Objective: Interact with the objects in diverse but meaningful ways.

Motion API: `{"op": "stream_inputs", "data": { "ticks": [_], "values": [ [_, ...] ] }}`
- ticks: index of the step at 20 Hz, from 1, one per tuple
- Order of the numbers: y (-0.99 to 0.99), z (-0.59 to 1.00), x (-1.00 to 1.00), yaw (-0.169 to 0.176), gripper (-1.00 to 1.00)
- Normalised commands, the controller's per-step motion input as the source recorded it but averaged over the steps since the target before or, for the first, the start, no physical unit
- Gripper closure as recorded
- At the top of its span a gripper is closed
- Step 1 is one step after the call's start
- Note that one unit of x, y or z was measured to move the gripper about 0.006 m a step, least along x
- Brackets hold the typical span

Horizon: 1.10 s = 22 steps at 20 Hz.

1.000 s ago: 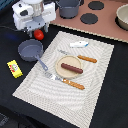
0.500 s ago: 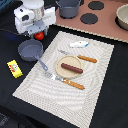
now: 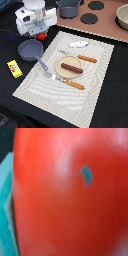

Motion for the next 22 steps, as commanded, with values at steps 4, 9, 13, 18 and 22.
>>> {"op": "stream_inputs", "data": {
  "ticks": [4, 9, 13, 18, 22],
  "values": [
    [0.43, 1.0, 0.36, -0.058, 1.0],
    [0.62, 1.0, 0.53, -0.031, 1.0],
    [0.68, 0.99, 0.62, -0.002, 1.0],
    [0.69, 0.93, 0.65, 0.0, 1.0],
    [0.67, 0.83, 0.71, 0.0, 1.0]
  ]
}}
